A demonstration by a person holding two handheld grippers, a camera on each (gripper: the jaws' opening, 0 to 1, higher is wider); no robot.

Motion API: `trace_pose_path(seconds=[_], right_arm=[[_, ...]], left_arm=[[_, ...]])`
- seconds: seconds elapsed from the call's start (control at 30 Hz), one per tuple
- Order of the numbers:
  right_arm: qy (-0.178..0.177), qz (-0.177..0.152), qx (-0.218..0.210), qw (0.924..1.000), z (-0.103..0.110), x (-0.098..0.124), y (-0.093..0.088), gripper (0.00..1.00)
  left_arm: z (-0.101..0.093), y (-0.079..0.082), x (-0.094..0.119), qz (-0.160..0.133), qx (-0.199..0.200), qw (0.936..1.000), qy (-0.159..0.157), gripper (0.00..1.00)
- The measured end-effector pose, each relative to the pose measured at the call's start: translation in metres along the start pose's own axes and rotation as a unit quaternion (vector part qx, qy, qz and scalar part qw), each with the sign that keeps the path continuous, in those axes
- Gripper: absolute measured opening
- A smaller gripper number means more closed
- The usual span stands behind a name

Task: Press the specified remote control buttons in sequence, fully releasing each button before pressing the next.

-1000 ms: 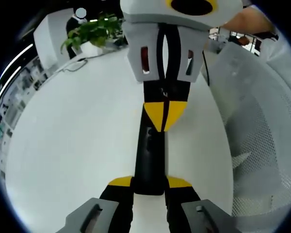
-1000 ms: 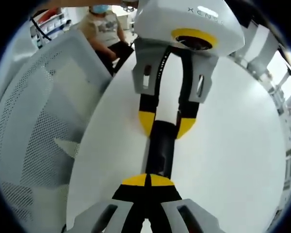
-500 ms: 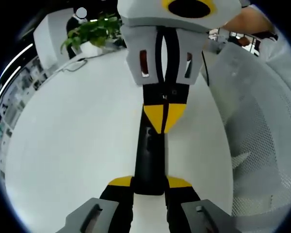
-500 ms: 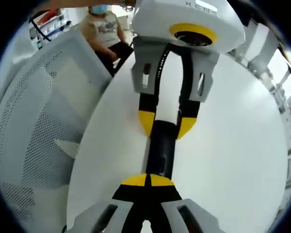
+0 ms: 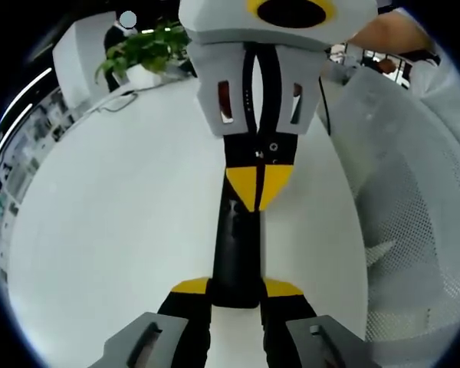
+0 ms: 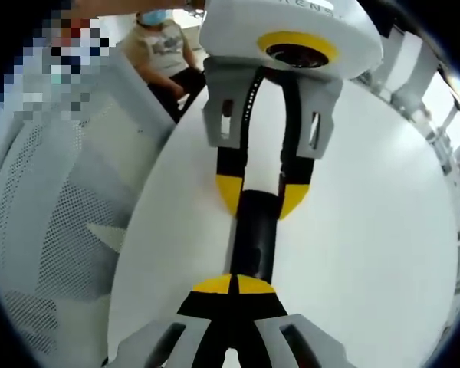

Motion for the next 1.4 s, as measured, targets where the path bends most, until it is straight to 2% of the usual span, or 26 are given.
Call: trace_pose_path(seconds=[0.5, 1.03, 1.4], right_arm=[[-0.004, -0.004, -0.01, 0.9999, 0.001, 0.0, -0.001, 0.0], [-0.016, 0.005, 0.002, 0.9999, 0.001, 0.002, -0.002, 0.0], [-0.028, -0.008, 0.001, 0.9996, 0.0, 0.012, 0.002, 0.0]], left_arm=[[-0.002, 0.002, 0.0, 0.004, 0.001, 1.0, 0.001, 0.23], [-0.001, 0.0, 0.0, -0.004, -0.002, 1.0, 0.001, 0.23], [-0.001, 0.0, 0.0, -0.004, -0.001, 1.0, 0.002, 0.23]])
Point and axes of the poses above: the point that each gripper's makers call its tool centre point, and the gripper's own axes: x roughly backward along the fingers, z roughly to its left, y roughly out of its top, the point moved 9 cm from there along x, roughly backward along the fingers
